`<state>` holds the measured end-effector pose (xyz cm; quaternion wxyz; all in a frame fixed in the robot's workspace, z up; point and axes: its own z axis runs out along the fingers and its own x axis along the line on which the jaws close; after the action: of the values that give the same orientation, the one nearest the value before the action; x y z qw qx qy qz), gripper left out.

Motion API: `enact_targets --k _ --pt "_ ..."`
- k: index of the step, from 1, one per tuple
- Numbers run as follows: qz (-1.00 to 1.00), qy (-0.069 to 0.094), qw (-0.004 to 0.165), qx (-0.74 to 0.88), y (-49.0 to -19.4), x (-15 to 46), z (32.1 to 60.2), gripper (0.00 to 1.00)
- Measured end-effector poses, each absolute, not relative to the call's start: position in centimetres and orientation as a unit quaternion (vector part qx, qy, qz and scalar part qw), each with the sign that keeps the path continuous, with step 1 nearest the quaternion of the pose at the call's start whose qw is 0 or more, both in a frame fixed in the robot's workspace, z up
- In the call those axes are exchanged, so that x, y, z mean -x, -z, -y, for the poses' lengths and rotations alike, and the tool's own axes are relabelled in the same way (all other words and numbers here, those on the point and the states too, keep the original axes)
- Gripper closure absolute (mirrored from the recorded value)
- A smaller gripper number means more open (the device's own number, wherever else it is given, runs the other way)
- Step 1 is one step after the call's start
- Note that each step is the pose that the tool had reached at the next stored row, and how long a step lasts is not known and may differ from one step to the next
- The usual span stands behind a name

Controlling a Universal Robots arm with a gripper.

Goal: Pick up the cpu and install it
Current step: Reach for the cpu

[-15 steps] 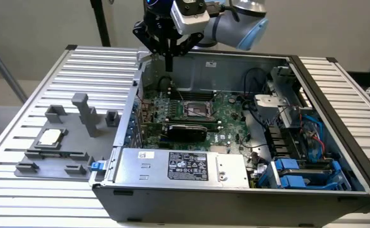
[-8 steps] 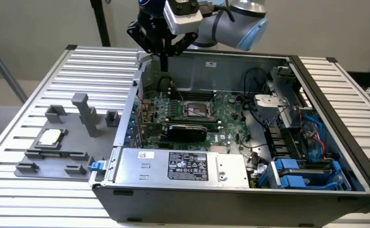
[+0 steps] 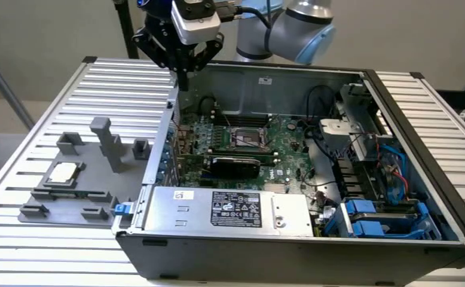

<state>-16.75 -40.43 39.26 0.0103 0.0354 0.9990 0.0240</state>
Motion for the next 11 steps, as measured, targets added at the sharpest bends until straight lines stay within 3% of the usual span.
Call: enact_targets --k 11 --pt "-0.999 -0.024 0.01 -0.035 -39.3 21.8 41.1 0.89"
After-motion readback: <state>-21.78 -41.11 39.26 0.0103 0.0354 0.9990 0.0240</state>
